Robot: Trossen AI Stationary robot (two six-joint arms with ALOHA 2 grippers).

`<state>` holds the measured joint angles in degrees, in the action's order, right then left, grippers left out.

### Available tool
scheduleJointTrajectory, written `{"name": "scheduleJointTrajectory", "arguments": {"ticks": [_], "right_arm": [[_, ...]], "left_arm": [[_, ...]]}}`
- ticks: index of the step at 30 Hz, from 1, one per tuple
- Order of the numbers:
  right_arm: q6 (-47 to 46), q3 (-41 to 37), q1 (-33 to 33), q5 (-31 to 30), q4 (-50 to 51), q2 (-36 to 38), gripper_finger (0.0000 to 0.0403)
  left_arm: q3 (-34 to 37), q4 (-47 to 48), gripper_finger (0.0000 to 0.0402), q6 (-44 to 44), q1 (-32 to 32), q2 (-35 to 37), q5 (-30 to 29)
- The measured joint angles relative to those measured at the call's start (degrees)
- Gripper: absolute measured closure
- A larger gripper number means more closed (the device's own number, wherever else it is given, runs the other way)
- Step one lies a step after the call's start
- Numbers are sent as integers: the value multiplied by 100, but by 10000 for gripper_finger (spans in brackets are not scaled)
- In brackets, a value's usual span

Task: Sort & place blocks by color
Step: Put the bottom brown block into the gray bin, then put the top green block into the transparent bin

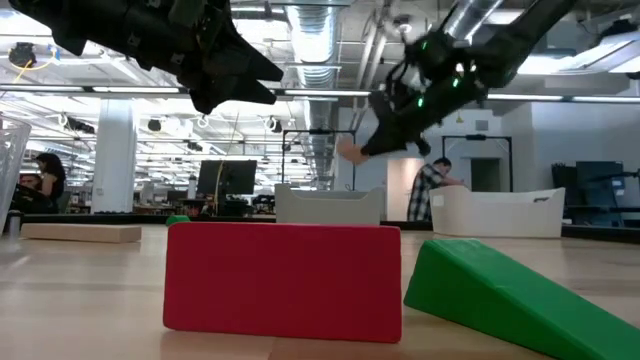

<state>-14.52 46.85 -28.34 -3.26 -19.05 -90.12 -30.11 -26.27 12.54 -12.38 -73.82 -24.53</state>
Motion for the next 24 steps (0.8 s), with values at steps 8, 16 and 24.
{"name": "scheduleJointTrajectory", "arguments": {"ticks": [8, 16, 24], "right_arm": [[-4, 483, -369, 1209, -995, -1238, 379], [305, 1028, -203, 1221, -712, -1598, 335], [1430, 1115, 13, 543, 391, -982, 241]], "left_arm": [[-2, 6, 126, -53, 0, -35, -17], [-2, 5, 126, 8, 0, -35, -109], [-2, 88, 126, 68, 0, -35, -175]]}}
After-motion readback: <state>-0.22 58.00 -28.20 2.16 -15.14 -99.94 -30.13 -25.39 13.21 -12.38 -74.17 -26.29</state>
